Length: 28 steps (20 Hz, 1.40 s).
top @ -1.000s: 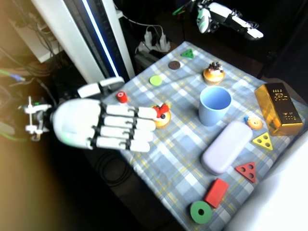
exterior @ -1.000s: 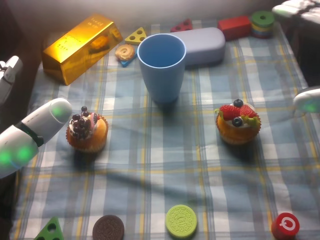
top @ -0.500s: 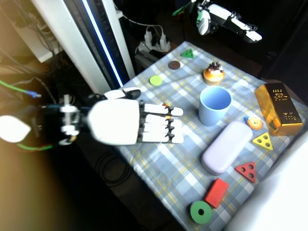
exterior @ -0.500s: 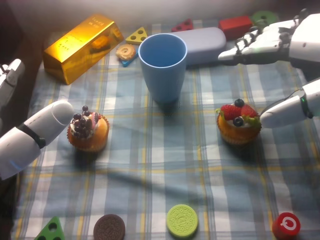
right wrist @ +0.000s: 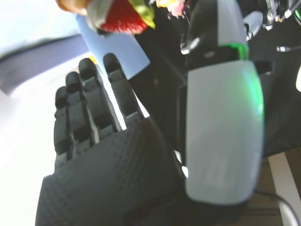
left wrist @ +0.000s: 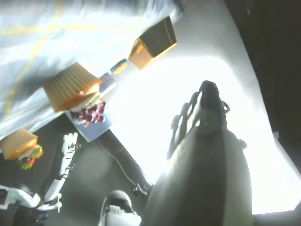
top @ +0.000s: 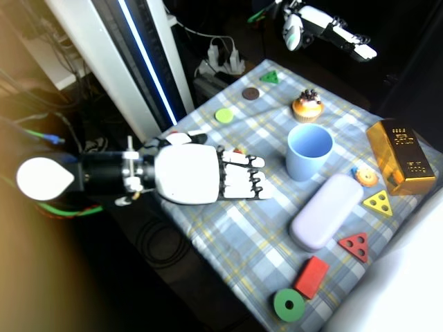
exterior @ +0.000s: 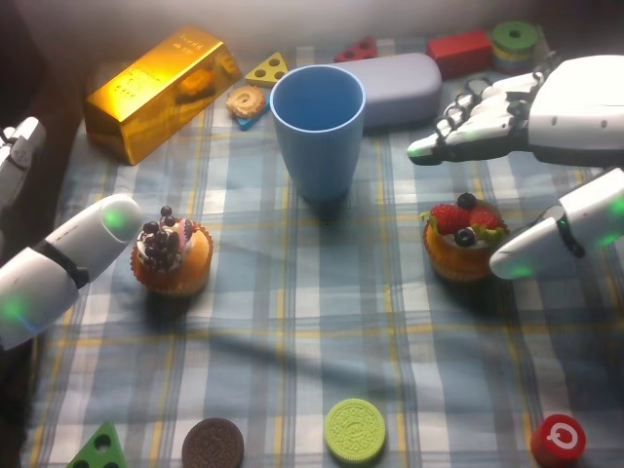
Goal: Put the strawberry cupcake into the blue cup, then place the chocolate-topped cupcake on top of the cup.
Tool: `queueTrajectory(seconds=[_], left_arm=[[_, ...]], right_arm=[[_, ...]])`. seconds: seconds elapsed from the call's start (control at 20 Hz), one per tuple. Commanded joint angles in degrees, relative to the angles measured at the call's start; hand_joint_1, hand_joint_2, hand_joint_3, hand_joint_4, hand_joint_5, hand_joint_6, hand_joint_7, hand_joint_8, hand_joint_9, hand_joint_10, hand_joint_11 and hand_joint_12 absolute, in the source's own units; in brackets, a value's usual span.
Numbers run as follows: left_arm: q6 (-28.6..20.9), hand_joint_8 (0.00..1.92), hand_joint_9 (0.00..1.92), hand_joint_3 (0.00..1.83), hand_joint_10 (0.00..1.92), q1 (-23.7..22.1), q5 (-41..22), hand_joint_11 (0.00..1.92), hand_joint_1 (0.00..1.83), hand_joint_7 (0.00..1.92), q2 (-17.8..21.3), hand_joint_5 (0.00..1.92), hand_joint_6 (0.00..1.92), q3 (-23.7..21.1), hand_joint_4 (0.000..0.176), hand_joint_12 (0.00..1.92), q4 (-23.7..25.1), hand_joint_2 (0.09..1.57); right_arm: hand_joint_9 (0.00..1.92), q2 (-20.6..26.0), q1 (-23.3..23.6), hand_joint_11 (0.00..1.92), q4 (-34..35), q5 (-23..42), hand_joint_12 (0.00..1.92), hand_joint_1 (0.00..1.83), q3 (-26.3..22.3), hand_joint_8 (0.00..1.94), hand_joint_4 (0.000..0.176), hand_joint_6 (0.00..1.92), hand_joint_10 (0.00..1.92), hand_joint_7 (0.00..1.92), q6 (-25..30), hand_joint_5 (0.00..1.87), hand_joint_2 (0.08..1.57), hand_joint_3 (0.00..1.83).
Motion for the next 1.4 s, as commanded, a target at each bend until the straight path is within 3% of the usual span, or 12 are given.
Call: queueTrajectory(seconds=[0.0, 0.1, 0.2, 0.25, 0.35, 0.45, 0.6, 0.8, 1.15, 1.2, 1.3, 1.35], left_arm=[[-0.4, 0.0, 0.0, 0.0, 0.0, -0.4, -6.5, 0.0, 0.02, 0.07, -0.3, 0.11, 0.0, 0.2, 0.024, 0.0, 2.4, 0.83], [-0.4, 0.01, 0.0, 0.0, 0.0, -0.4, -6.5, 0.0, 0.01, 0.09, -0.3, 0.13, 0.01, 0.2, 0.008, 0.0, 2.4, 0.84], [-0.4, 0.0, 0.0, 0.0, 0.0, -0.4, -6.5, 0.0, 0.0, 0.09, -0.4, 0.12, 0.0, 0.2, 0.019, 0.0, 2.4, 0.84], [-0.4, 0.0, 0.0, 0.01, 0.0, -0.4, -6.5, 0.0, 0.0, 0.09, -0.4, 0.12, 0.0, 0.2, 0.005, 0.0, 2.4, 0.85], [-0.4, 0.01, 0.0, 0.0, 0.0, -0.4, -6.5, 0.0, 0.02, 0.07, -0.4, 0.12, 0.01, 0.2, 0.02, 0.0, 2.4, 0.83], [-0.4, 0.01, 0.0, 0.0, 0.0, -0.4, -6.4, 0.0, 0.0, 0.08, -0.4, 0.13, 0.01, 0.2, 0.0, 0.0, 2.4, 0.84], [-0.4, 0.01, 0.0, 0.0, 0.0, -0.4, -6.5, 0.0, 0.01, 0.08, -0.4, 0.12, 0.01, 0.2, 0.0, 0.0, 2.4, 0.84], [-0.4, 0.0, 0.0, 0.0, 0.0, -0.4, -6.6, 0.0, 0.01, 0.09, -0.4, 0.13, 0.0, 0.2, 0.0, 0.0, 2.4, 0.83], [-0.4, 0.0, 0.0, 0.0, 0.0, -0.3, -6.7, 0.0, 0.02, 0.1, -0.5, 0.13, 0.0, 0.1, 0.0, 0.0, 2.4, 0.84], [-0.4, 0.0, 0.0, 0.0, 0.0, -0.3, -6.8, 0.0, 0.0, 0.1, -0.5, 0.13, 0.0, 0.1, 0.017, 0.0, 2.4, 0.83], [-0.4, 0.0, 0.0, 0.0, 0.0, -0.3, -6.8, 0.0, 0.0, 0.08, -0.5, 0.12, 0.0, 0.1, 0.014, 0.0, 2.4, 0.83], [-0.4, 0.0, 0.0, 0.0, 0.0, -0.3, -6.9, 0.0, 0.02, 0.07, -0.5, 0.11, 0.0, 0.1, 0.022, 0.0, 2.3, 0.83]], right_arm=[[0.32, -0.4, 0.7, 0.1, 2.7, 3.8, 0.2, 0.34, 0.3, 0.0, 0.002, 0.0, 0.0, 0.39, 0.6, 0.25, 0.95, 0.0], [0.3, -1.3, 0.6, 0.03, 1.5, 3.2, 0.47, 0.42, 0.5, 0.0, 0.019, 0.01, 0.01, 0.4, 0.6, 0.29, 0.9, 0.0], [0.33, -1.7, 0.6, 0.05, -0.1, 2.4, 0.49, 0.42, 0.6, 0.01, 0.008, 0.01, 0.02, 0.41, 0.6, 0.31, 0.9, 0.0], [0.36, -1.9, 0.6, 0.07, -0.4, 2.2, 0.5, 0.44, 0.6, 0.01, 0.0, 0.01, 0.02, 0.43, 0.6, 0.32, 0.91, 0.0], [0.4, -1.9, 0.5, 0.15, -1.1, 1.9, 0.48, 0.42, 0.6, 0.0, 0.018, 0.0, 0.01, 0.45, 0.9, 0.34, 0.91, 0.0], [0.42, -1.9, 0.5, 0.2, -2.0, 1.4, 0.5, 0.4, 0.7, 0.01, 0.003, 0.0, 0.01, 0.43, 1.4, 0.33, 0.91, 0.0], [0.64, -2.1, 0.5, 0.46, -2.3, 1.2, 0.44, 0.41, 0.9, 0.01, 0.014, 0.0, 0.02, 0.54, 1.5, 0.39, 0.88, 0.0], [1.27, -2.4, 0.5, 0.87, -2.3, 1.2, 1.32, 0.68, 1.2, 0.02, 0.0, 0.02, 0.09, 1.03, 1.5, 0.84, 1.07, 0.0], [1.34, -2.3, 0.5, 0.92, -1.2, 1.3, 1.26, 0.71, 1.4, 0.02, 0.0, 0.0, 0.11, 1.25, 1.5, 1.04, 1.1, 0.0], [1.27, -2.2, 0.6, 0.81, -0.2, 1.8, 1.2, 0.72, 1.5, 0.0, 0.0, 0.0, 0.07, 1.21, 1.5, 1.01, 1.13, 0.01], [1.19, -1.7, 0.9, 0.7, 1.8, 2.9, 1.18, 0.72, 1.7, 0.0, 0.0, 0.0, 0.03, 1.16, 1.5, 1.01, 1.12, 0.0], [1.26, -1.3, 1.7, 0.7, 2.3, 3.2, 1.35, 0.75, 1.8, 0.01, 0.0, 0.0, 0.05, 1.21, 1.5, 1.02, 1.11, 0.0]])
